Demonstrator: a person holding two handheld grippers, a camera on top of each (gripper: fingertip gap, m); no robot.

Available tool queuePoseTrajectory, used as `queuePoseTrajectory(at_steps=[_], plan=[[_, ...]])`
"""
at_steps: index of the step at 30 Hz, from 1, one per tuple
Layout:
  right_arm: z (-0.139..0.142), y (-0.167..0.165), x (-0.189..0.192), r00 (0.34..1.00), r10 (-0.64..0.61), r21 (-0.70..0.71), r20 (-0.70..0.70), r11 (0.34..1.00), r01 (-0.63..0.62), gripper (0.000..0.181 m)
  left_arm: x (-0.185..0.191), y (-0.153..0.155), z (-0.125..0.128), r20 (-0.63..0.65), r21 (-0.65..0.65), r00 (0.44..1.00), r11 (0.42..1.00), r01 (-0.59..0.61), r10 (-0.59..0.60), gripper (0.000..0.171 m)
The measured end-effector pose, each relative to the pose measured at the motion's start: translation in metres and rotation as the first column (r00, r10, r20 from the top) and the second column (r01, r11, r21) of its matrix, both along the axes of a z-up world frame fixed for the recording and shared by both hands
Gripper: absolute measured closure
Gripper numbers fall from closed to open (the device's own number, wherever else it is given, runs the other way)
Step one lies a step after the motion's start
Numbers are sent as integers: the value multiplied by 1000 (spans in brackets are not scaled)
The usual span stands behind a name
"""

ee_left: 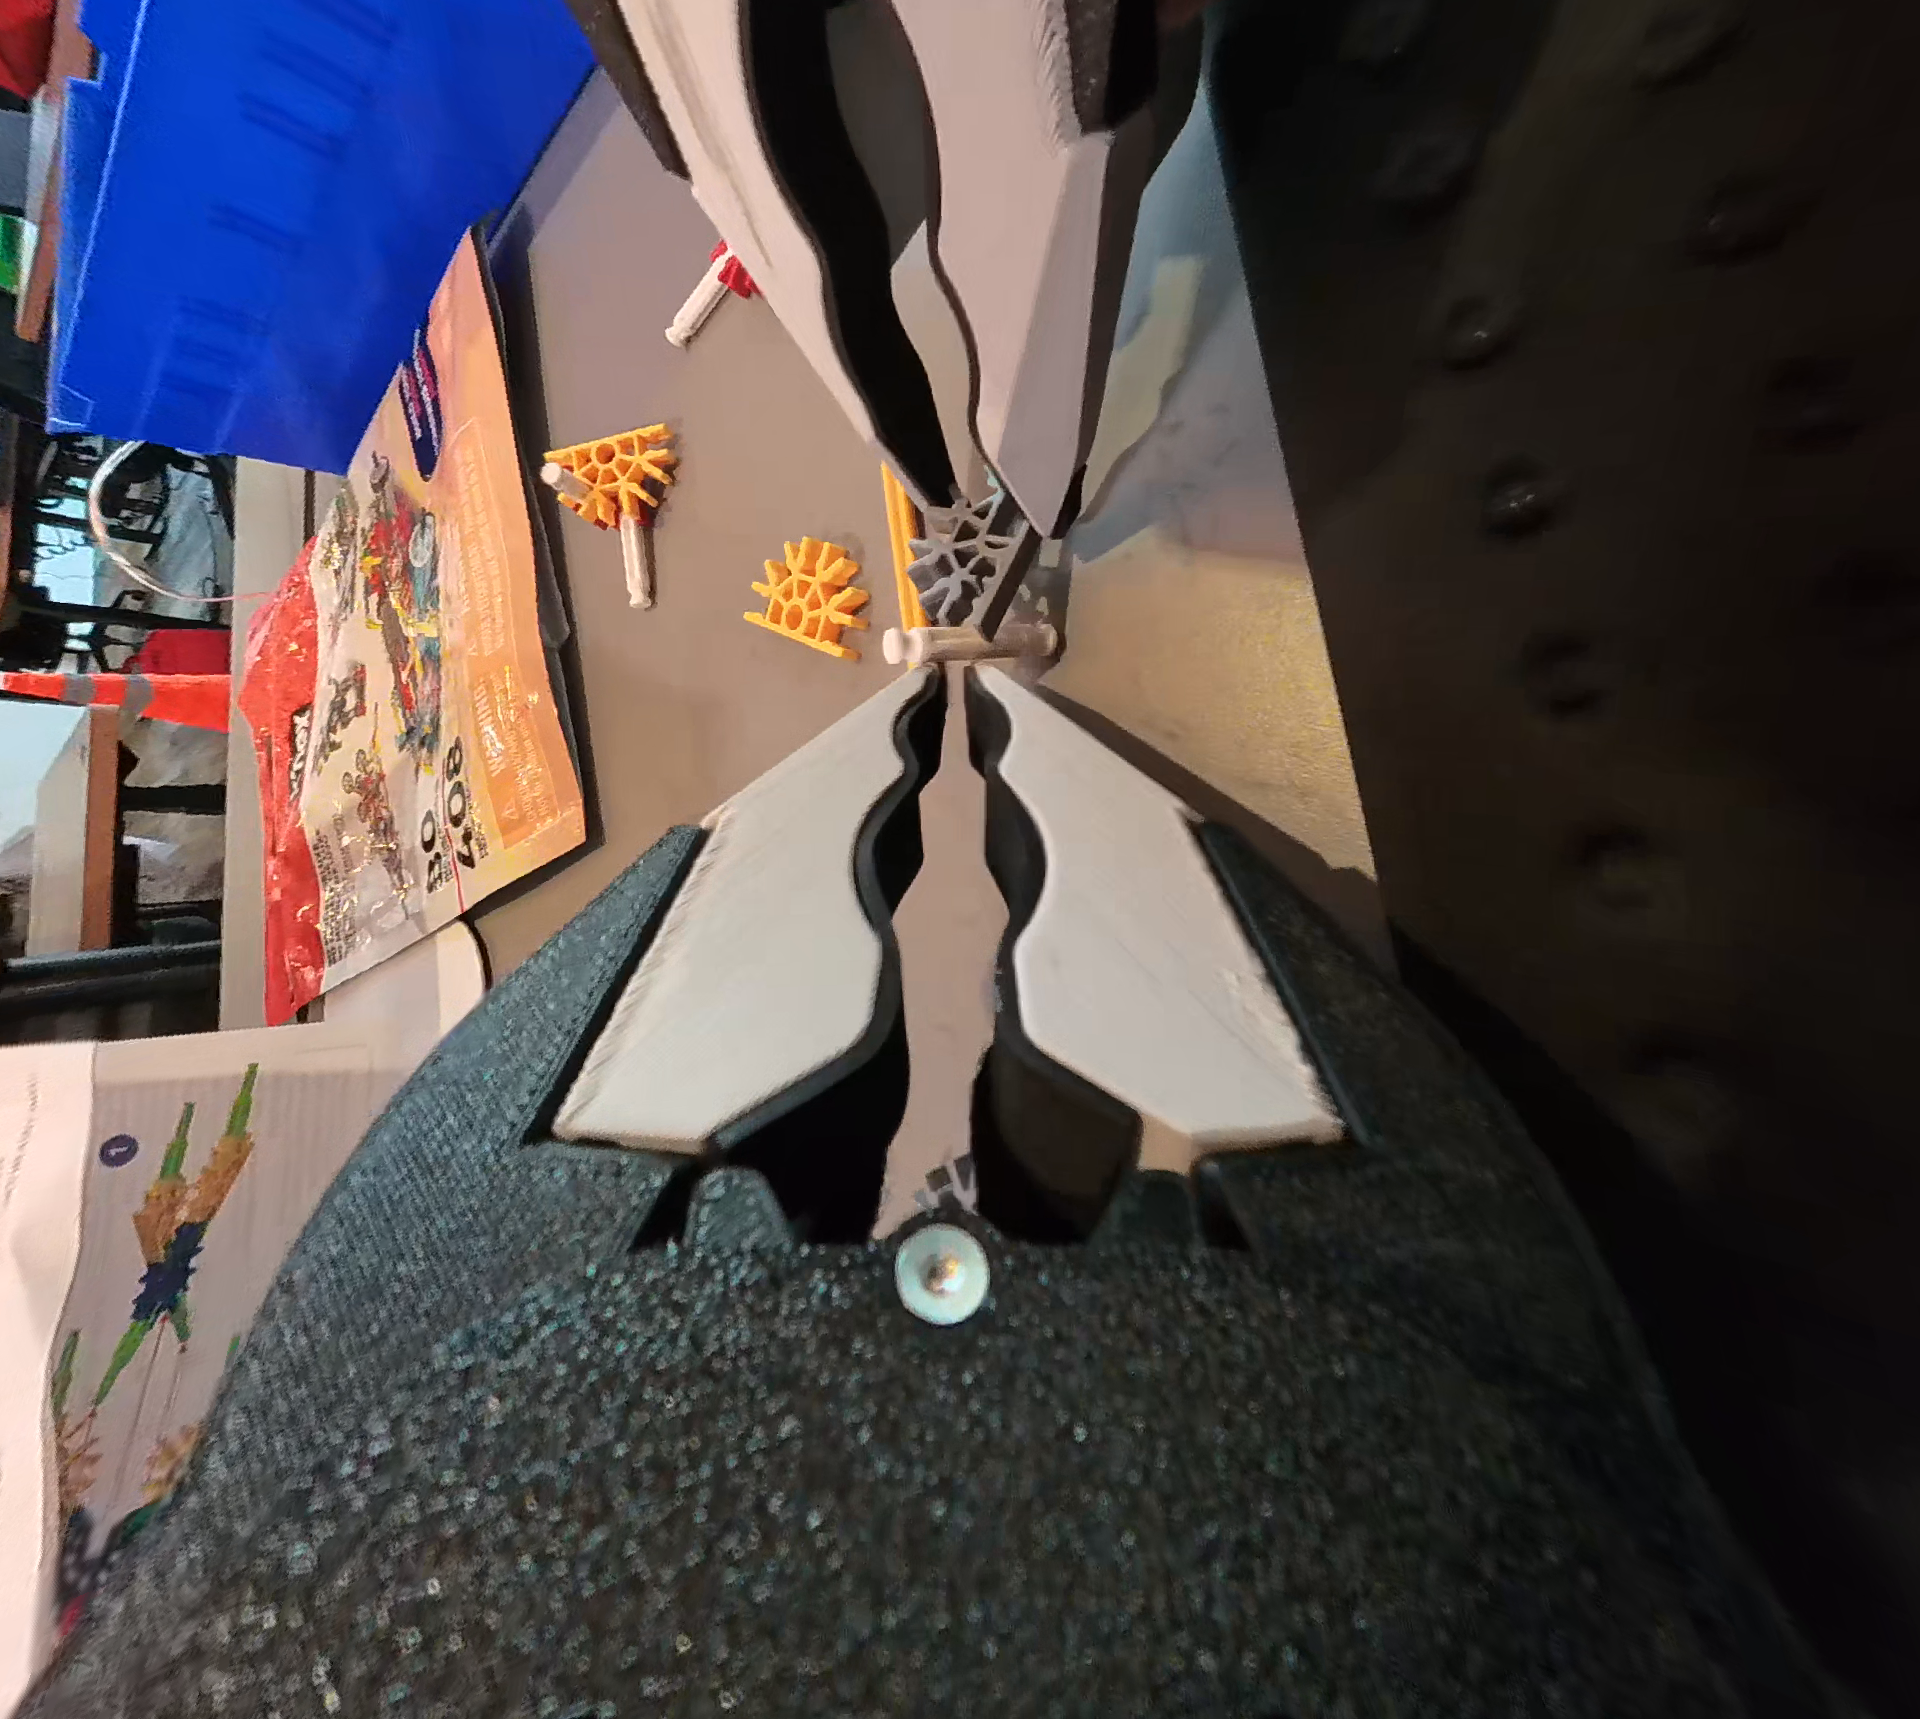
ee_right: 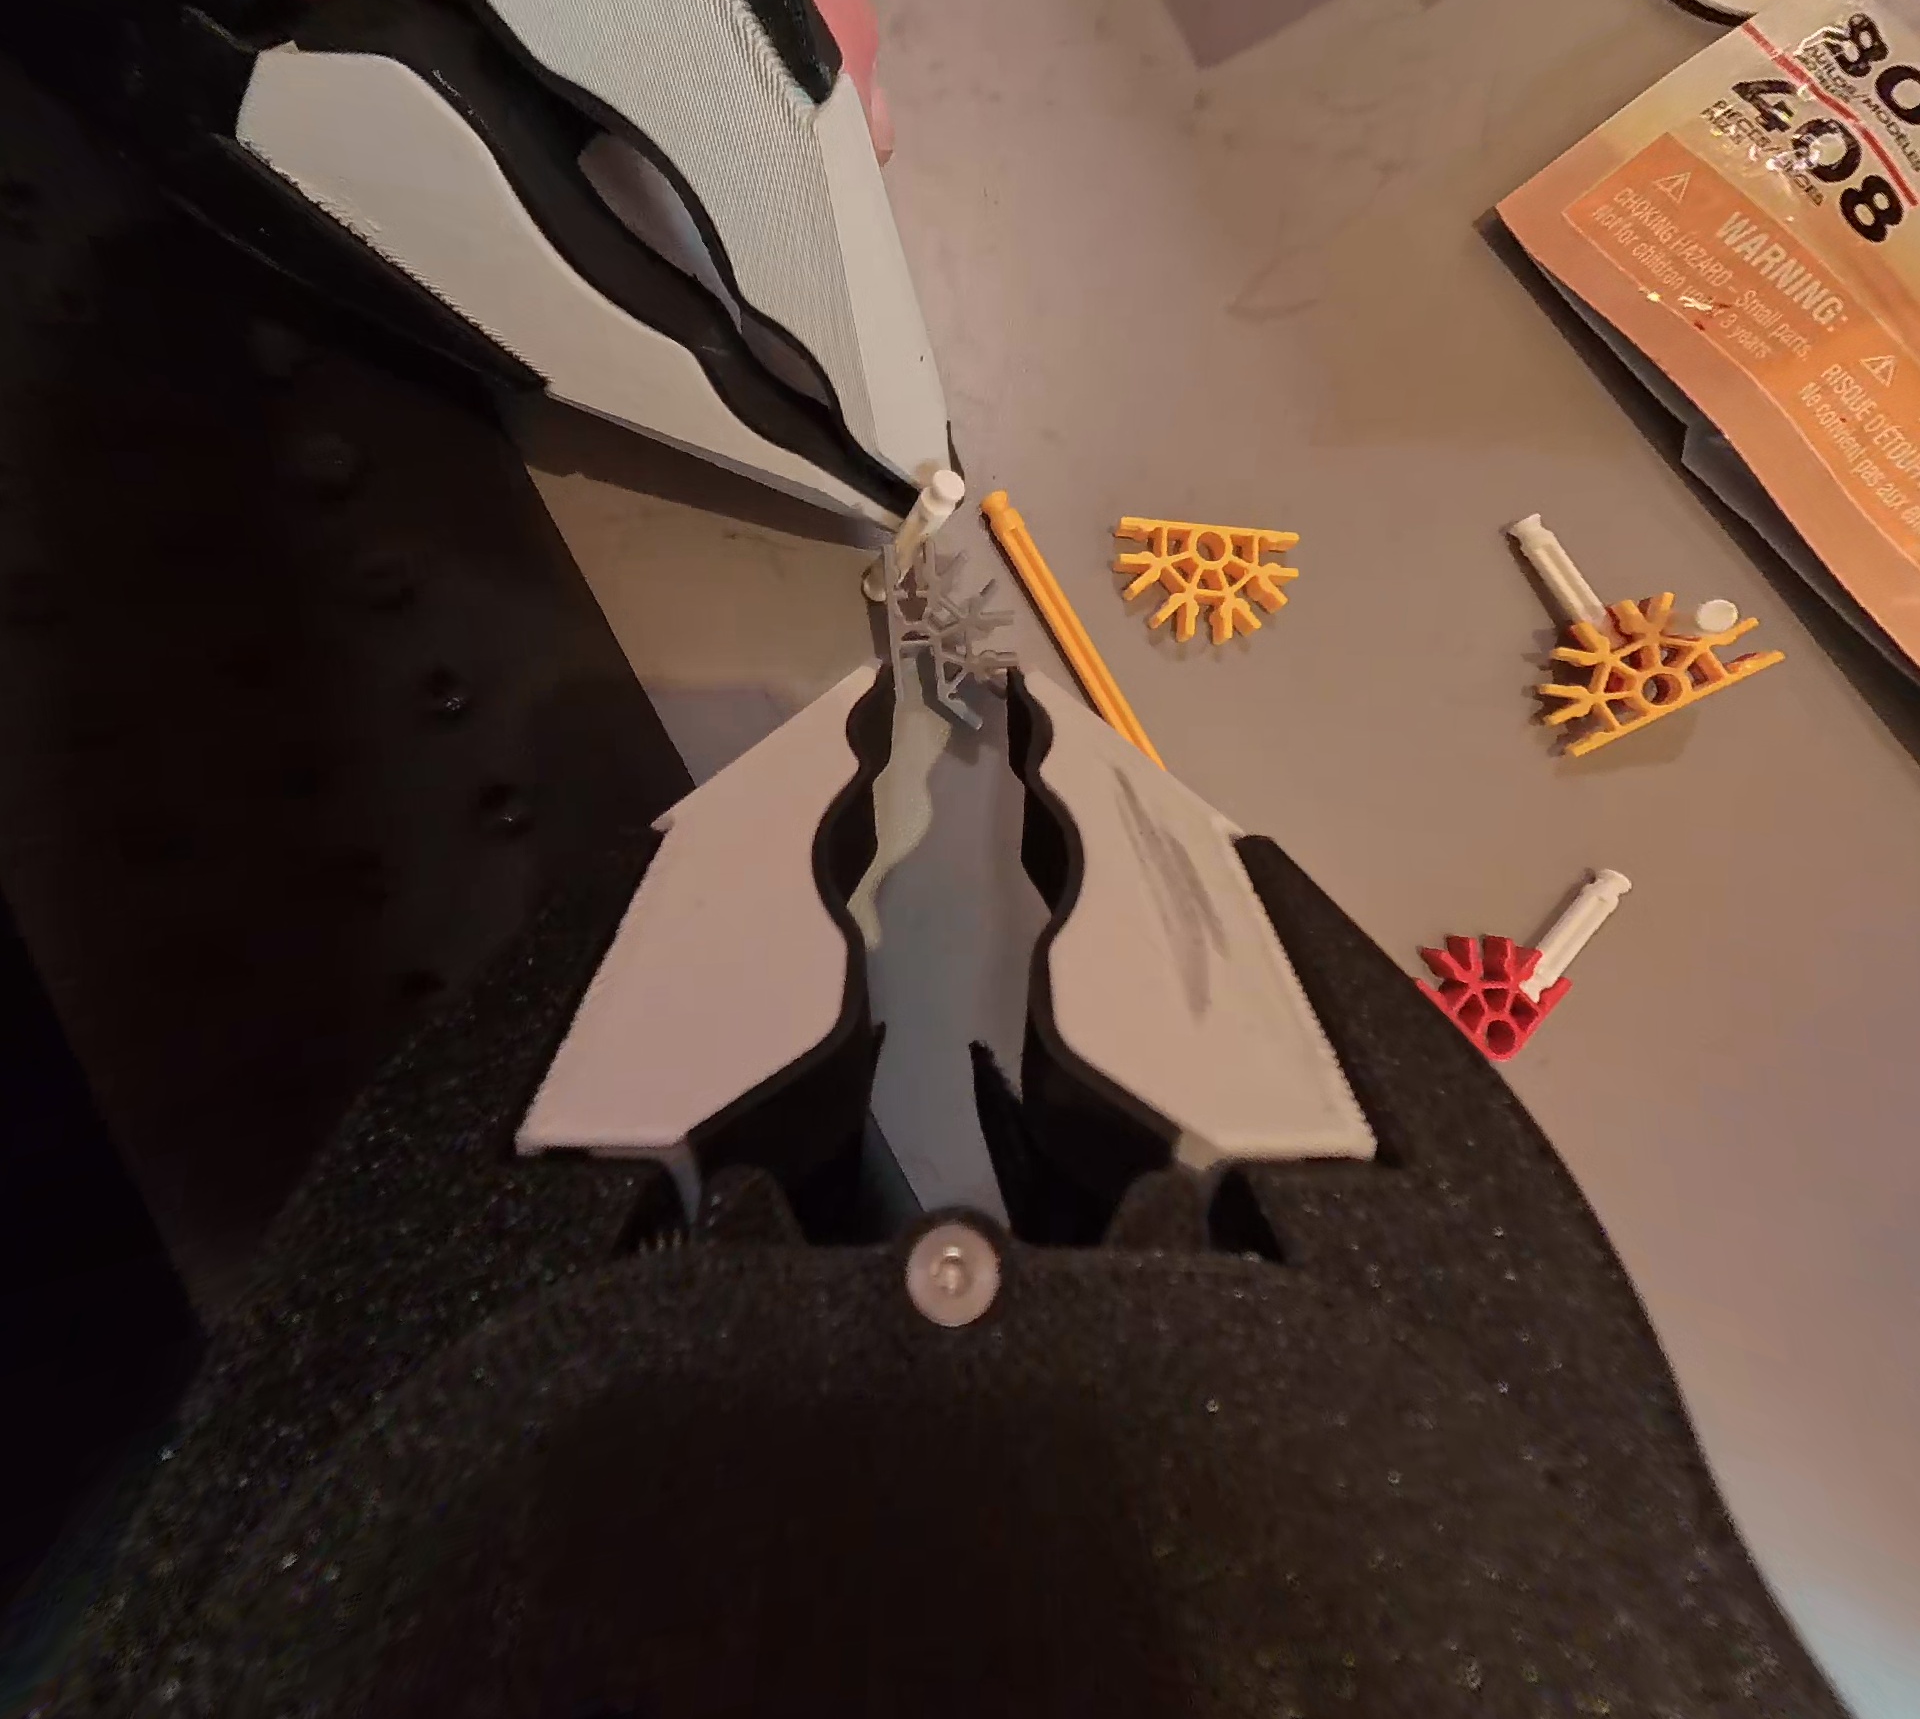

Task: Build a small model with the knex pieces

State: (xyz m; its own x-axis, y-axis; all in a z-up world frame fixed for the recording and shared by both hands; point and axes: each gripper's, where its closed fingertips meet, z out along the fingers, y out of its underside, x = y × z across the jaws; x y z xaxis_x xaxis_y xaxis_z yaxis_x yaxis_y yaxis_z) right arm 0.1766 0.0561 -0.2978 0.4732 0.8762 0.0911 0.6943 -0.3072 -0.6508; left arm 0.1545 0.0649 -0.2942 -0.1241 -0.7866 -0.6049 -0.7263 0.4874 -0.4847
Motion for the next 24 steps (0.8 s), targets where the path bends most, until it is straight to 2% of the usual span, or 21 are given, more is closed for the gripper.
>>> queuePoseTrajectory(at_steps=[7,15,24], plan=[[1,1,0,1000,-6,-8,-13,1000,6,161,2,2,0,31,-23,999,1000,-9,10,162],[5,2,1,999,-19,-9,-43,1000,19,161,5,2,5,63,2,998,1000,-7,7,162],[7,1,3,999,-28,1,-43,1000,28,161,6,3,-1,-2,144,1000,989,22,-22,162]])
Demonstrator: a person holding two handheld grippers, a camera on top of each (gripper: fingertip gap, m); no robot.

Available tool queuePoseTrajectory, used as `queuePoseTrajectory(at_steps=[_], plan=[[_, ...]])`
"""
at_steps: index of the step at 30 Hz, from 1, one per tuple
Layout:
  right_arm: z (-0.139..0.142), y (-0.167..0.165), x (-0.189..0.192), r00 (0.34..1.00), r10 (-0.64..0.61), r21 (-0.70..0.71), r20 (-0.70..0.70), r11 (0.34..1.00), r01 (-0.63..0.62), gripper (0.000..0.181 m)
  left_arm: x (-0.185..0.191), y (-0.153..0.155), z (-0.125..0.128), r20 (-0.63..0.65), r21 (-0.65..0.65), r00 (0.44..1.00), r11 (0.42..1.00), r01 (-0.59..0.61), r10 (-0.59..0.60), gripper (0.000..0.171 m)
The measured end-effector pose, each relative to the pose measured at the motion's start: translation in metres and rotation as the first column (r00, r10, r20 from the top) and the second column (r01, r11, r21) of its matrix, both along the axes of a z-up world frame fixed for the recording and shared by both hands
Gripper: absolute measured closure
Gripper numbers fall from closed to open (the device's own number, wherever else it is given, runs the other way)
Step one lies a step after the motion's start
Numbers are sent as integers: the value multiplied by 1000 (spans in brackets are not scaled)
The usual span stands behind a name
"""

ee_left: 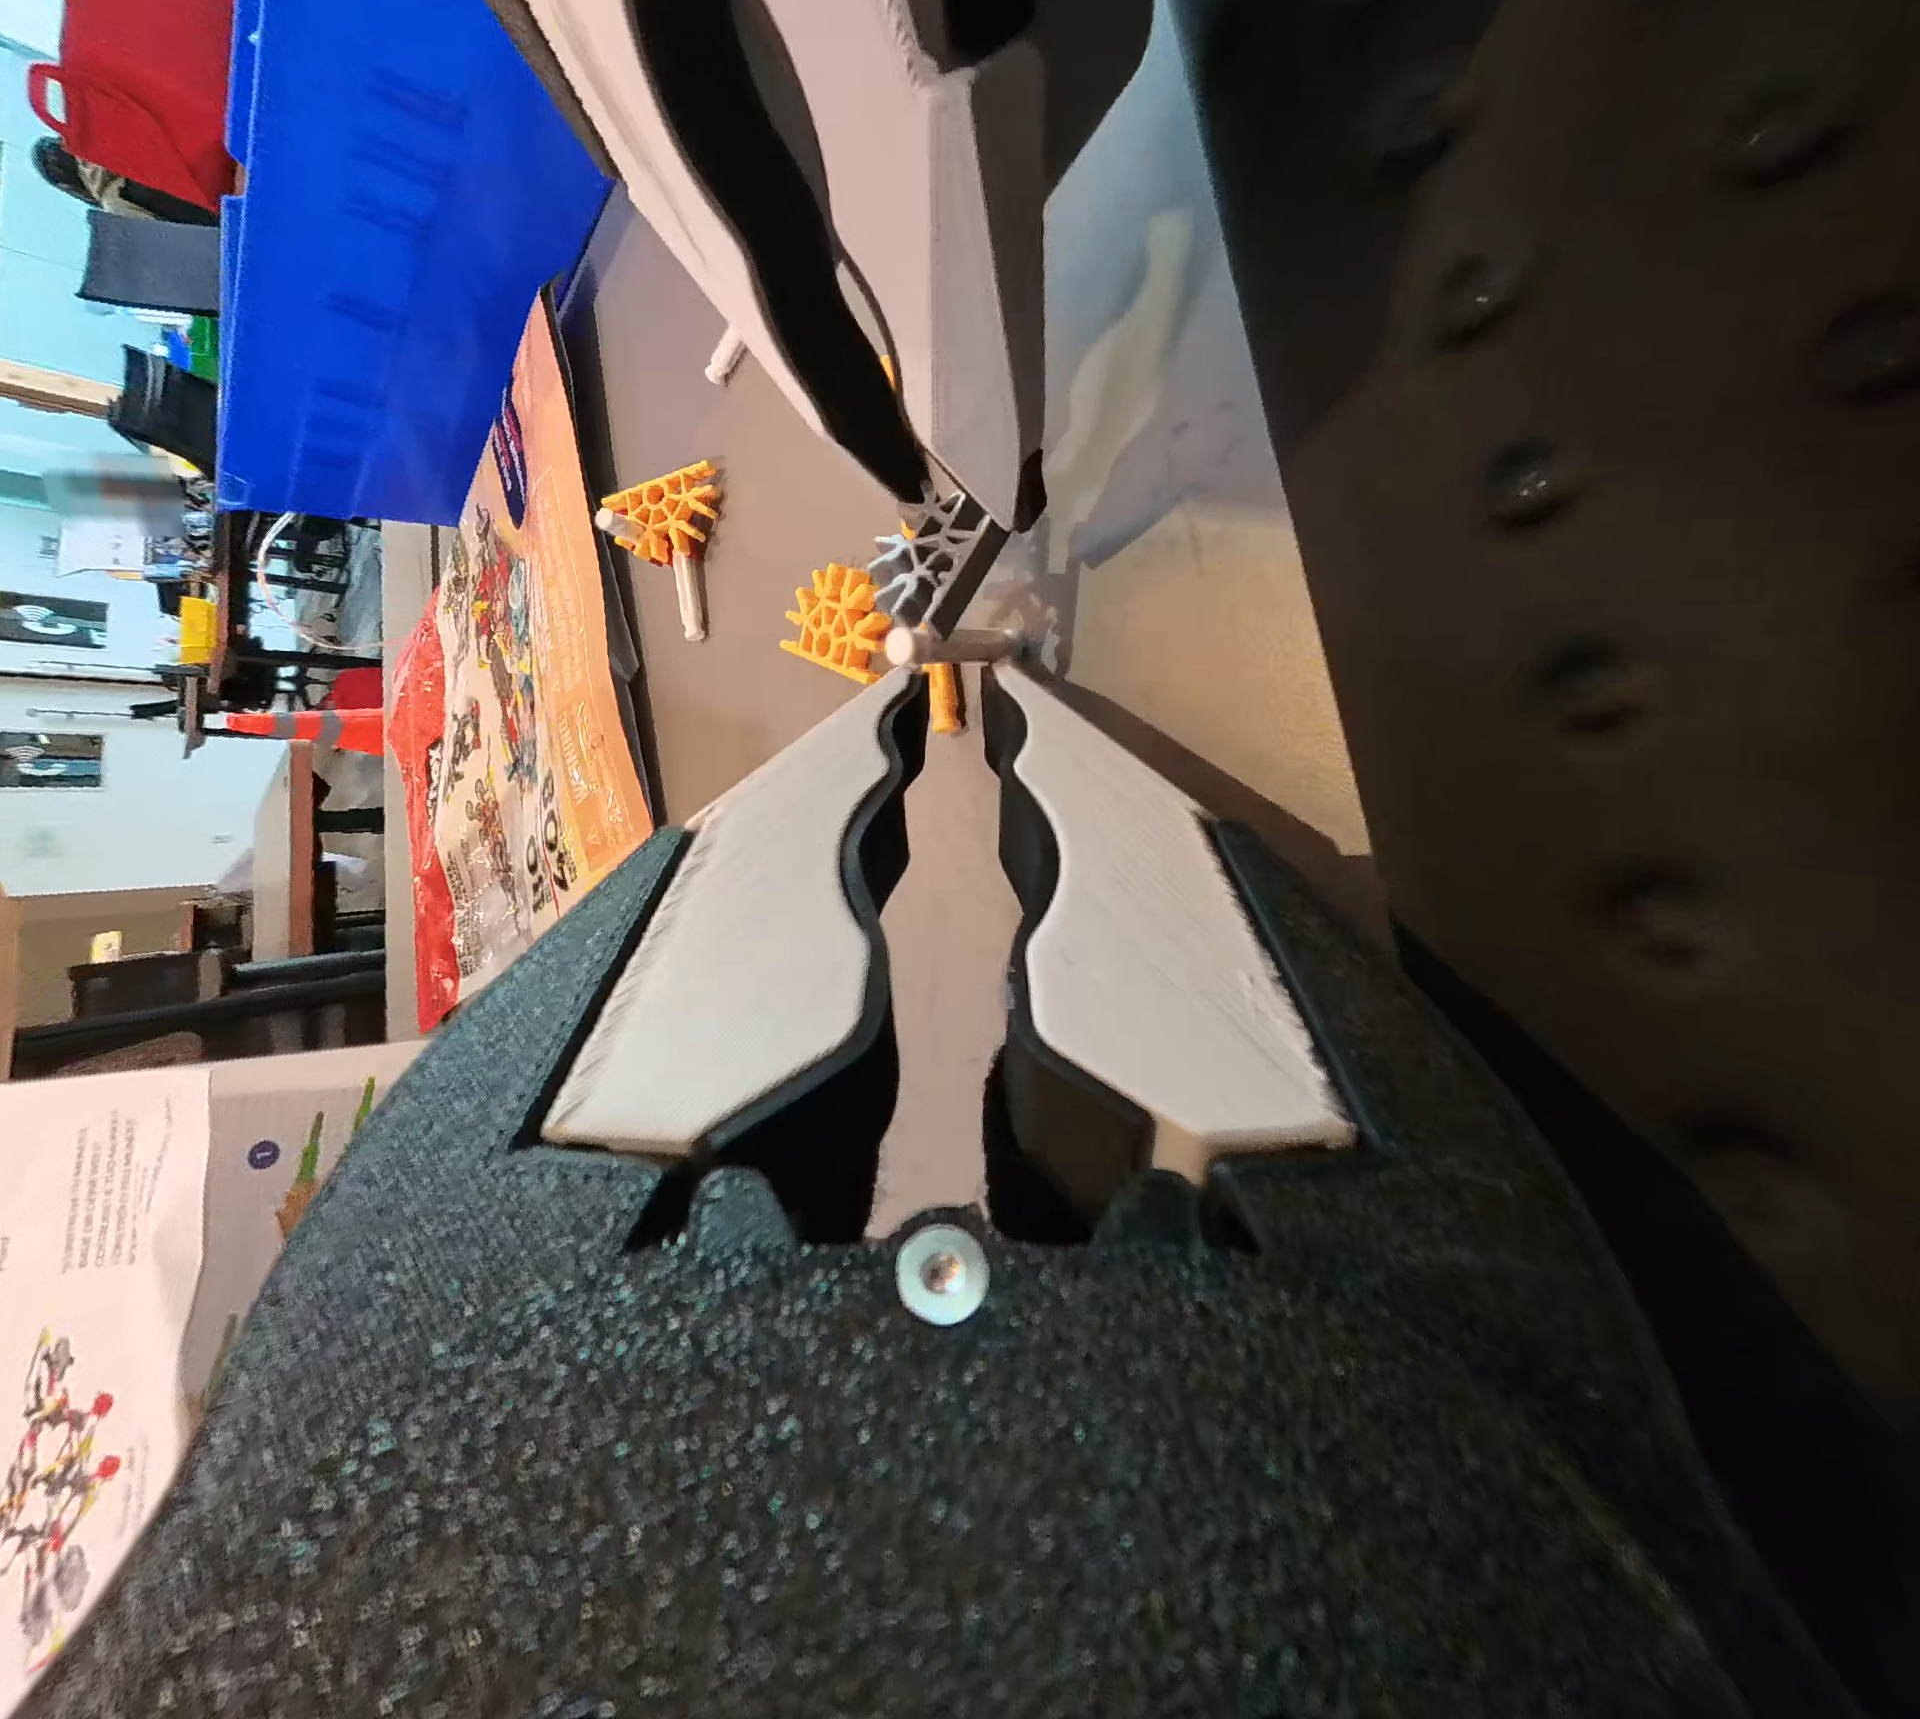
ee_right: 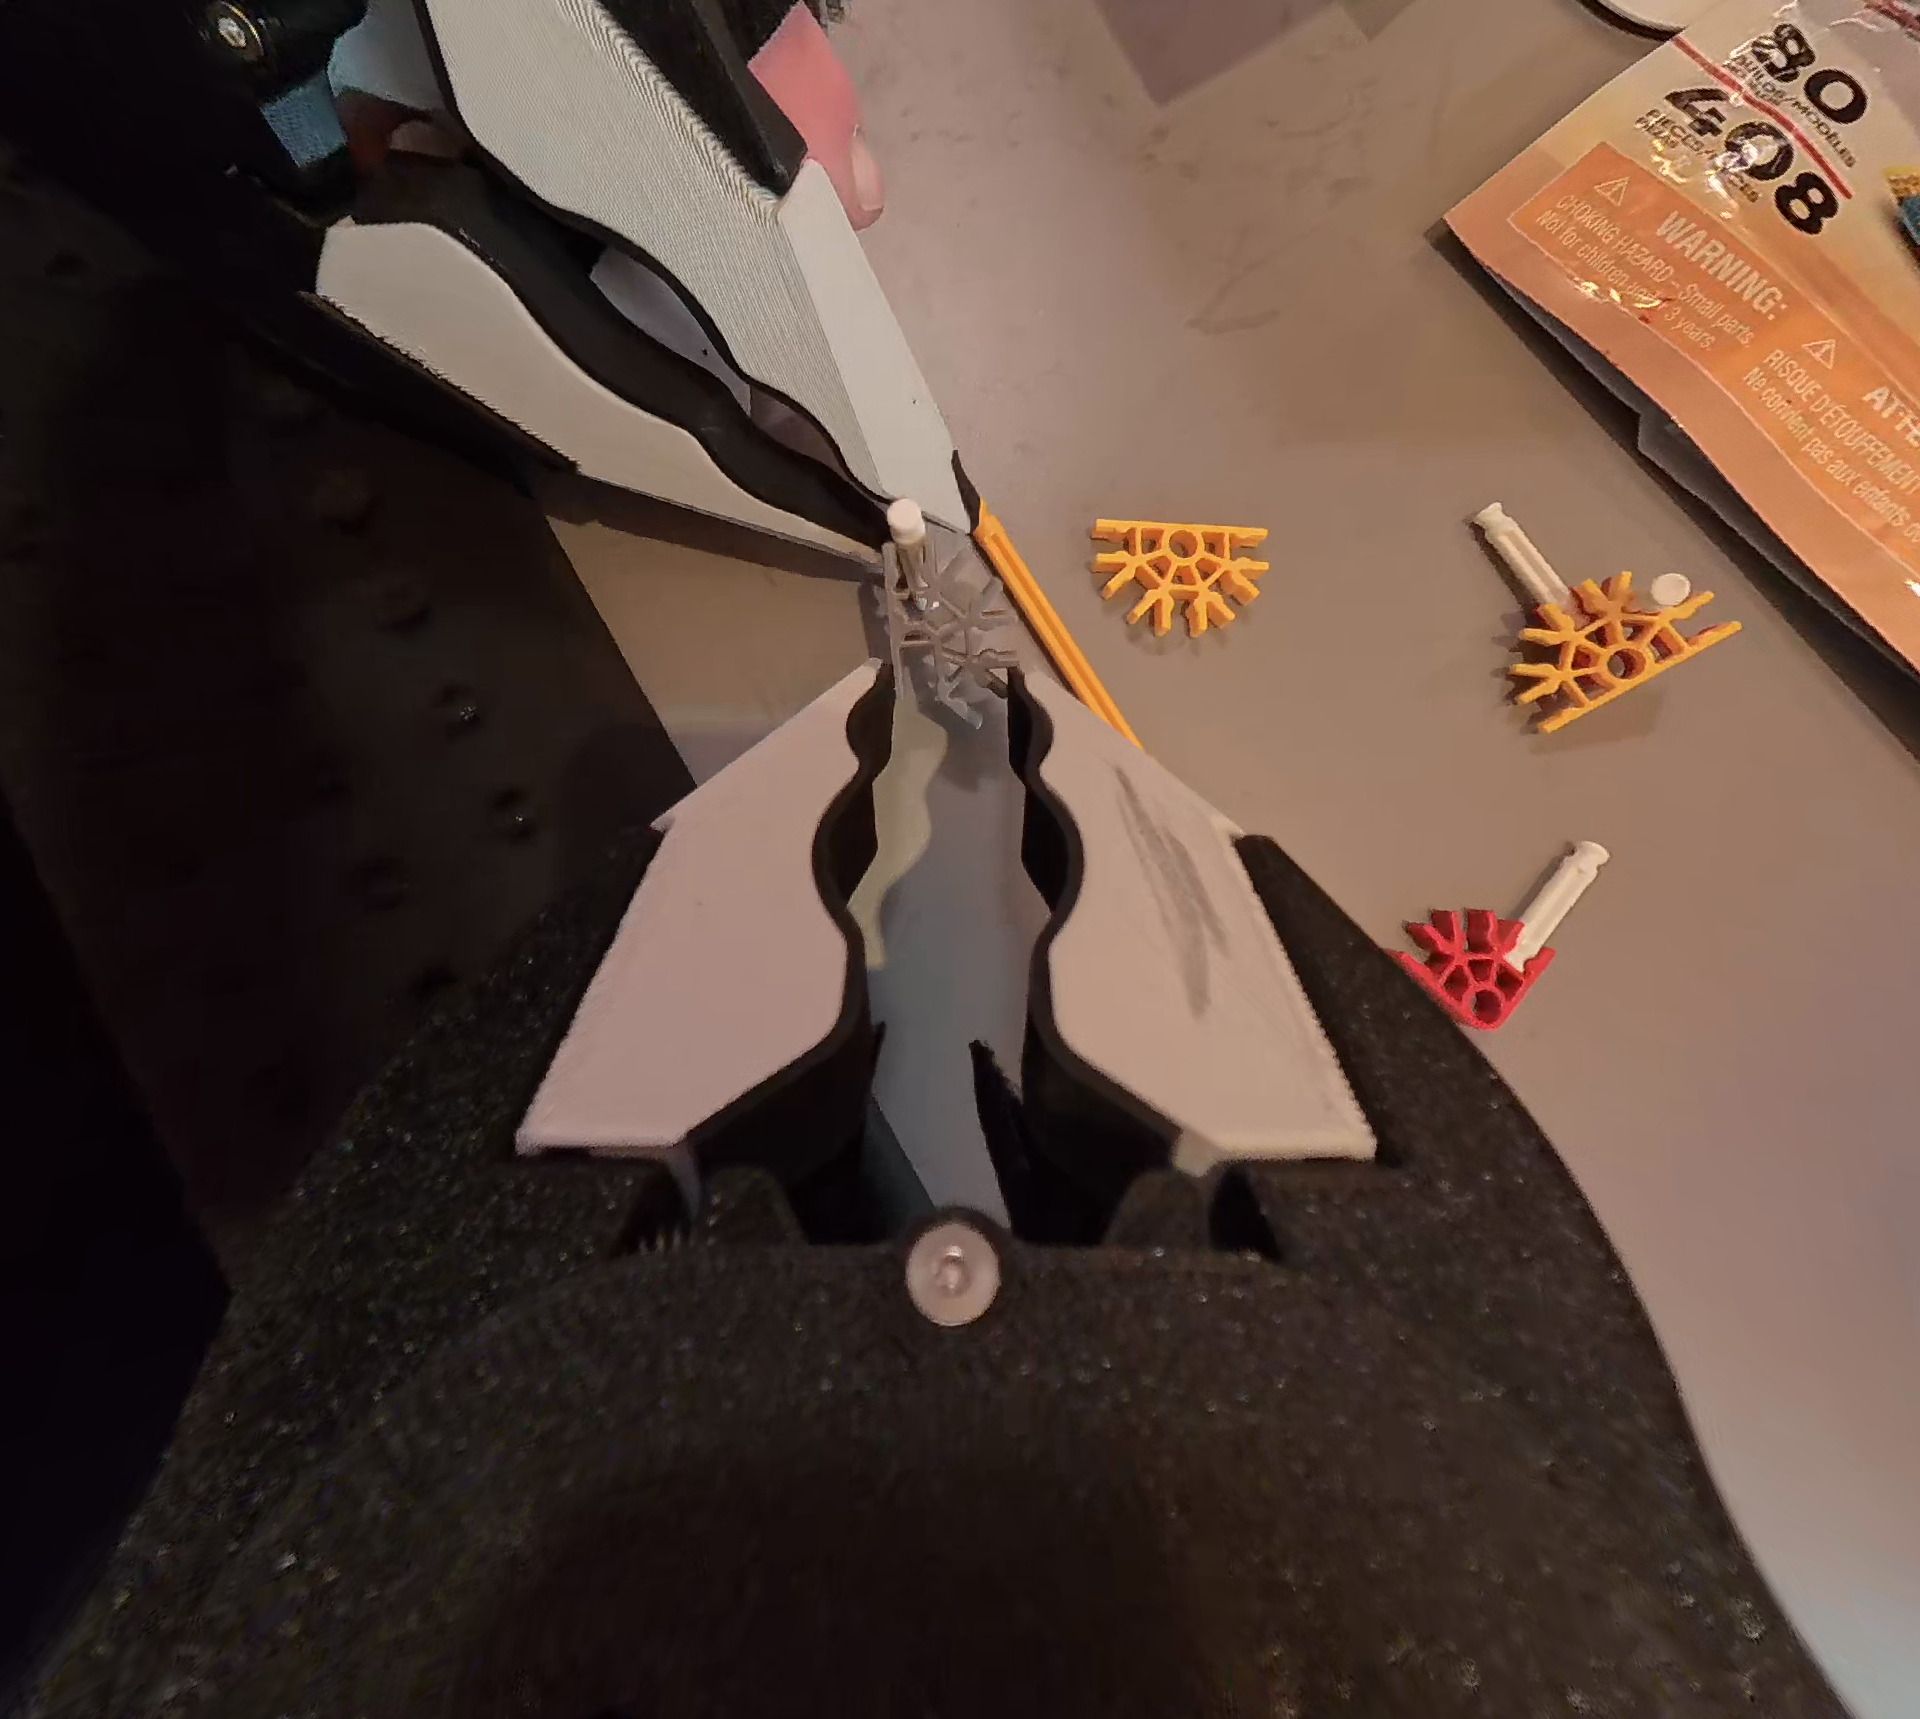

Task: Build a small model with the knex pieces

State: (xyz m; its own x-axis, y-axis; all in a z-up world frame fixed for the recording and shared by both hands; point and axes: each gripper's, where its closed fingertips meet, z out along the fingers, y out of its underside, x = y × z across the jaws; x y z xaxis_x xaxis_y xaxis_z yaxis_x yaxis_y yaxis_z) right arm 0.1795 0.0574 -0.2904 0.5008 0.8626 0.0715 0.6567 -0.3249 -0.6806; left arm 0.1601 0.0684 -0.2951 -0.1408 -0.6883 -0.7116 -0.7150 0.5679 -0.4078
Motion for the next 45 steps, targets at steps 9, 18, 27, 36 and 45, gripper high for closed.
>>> queuePoseTrajectory(at_steps=[9,18,27,36,45], plan=[[1,-2,3,1000,-7,20,16,1000,7,161,3,-2,1,-34,47,999,999,-10,11,163],[1,-9,6,999,-38,-18,9,999,38,161,6,-4,-1,-139,139,990,990,-10,30,164],[-4,-13,4,999,-41,-5,34,999,41,161,12,-8,-6,-177,120,983,992,-29,51,168],[0,-7,19,996,-84,1,-1,996,84,161,3,0,-2,-107,-15,987,992,-123,121,163],[-9,11,56,986,-118,52,119,992,113,161,24,37,16,-9,-193,992,973,-124,125,138]])
